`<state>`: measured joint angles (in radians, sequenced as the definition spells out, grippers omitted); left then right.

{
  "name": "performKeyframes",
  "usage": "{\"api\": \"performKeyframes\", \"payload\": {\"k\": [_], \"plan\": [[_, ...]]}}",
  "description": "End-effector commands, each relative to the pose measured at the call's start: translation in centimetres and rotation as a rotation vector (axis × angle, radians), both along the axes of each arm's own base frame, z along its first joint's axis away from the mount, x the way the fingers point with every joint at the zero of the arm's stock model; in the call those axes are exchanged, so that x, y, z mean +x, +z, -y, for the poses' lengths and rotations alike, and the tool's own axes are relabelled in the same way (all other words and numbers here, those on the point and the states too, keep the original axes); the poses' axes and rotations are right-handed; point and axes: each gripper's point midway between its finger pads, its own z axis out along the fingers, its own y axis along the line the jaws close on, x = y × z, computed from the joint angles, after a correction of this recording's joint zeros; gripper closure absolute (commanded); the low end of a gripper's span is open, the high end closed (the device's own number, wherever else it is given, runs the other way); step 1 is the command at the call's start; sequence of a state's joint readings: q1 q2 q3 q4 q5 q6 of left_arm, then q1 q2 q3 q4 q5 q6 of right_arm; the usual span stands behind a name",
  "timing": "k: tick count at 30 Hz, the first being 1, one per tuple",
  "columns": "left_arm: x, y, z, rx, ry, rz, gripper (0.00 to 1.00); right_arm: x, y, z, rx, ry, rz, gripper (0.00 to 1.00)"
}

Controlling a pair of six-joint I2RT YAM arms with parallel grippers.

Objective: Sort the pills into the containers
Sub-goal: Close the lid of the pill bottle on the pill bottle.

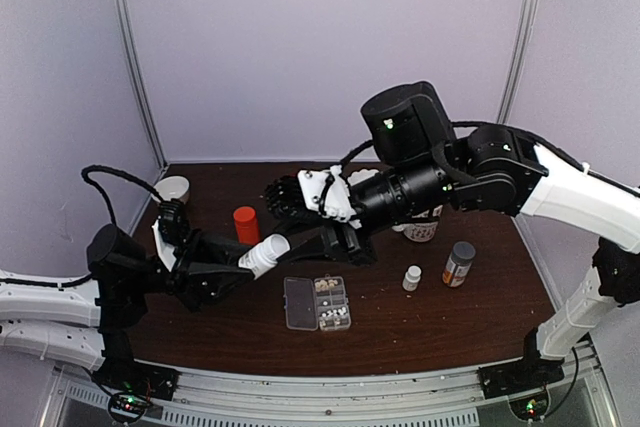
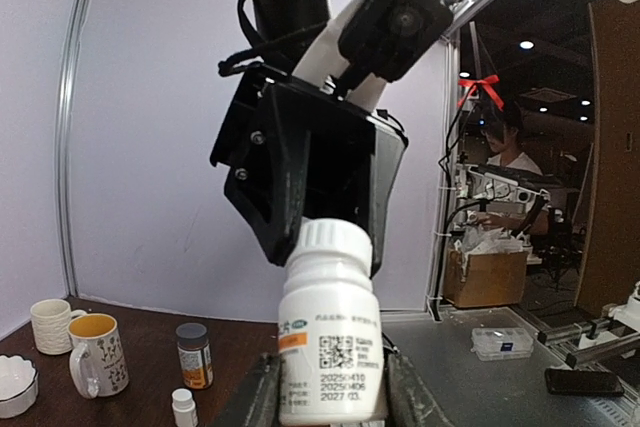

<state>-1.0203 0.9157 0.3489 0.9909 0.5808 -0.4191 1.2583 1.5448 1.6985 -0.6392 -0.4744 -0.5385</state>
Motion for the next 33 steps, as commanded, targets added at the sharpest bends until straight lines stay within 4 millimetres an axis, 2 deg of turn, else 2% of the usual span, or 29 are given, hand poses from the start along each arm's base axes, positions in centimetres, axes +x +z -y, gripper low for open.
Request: {"api": "performKeyframes", "payload": {"k": [1, 9, 19, 25, 27, 29, 33], "plan": [[-0.9, 5.7, -0.8, -0.143, -0.031, 0.062, 1.0, -2.8, -4.7, -0.6, -0.124, 0.244, 0.113, 0.84], [-1.5, 5.7, -0.5, -0.131, -0.08, 0.063, 1.0, -2.9, -4.9, -0.2, -0.135, 0.299, 0.166, 0.85], [-2.6, 5.6, -0.2, -0.103, -0.149, 0.097, 1.0, -2.6, -4.6, 0.5, -0.136, 0.302, 0.085, 0.83], [-2.1, 5.6, -0.1, -0.104, -0.117, 0.088, 1.0, -2.1, -4.8, 0.3, -0.148, 0.273, 0.088, 0.83], [-1.7, 5.7, -0.4, -0.123, -0.084, 0.087, 1.0, -1.0, -4.1, -0.7, -0.116, 0.167, 0.042, 0.83], [-1.2, 5.6, -0.8, -0.142, -0.04, 0.078, 1.0, -0.9, -3.7, -1.4, -0.082, 0.142, 0.006, 0.86], [-1.0, 5.7, -0.7, -0.14, -0.034, 0.068, 1.0, -1.4, -5.1, -1.1, -0.059, 0.156, 0.061, 0.89]]}}
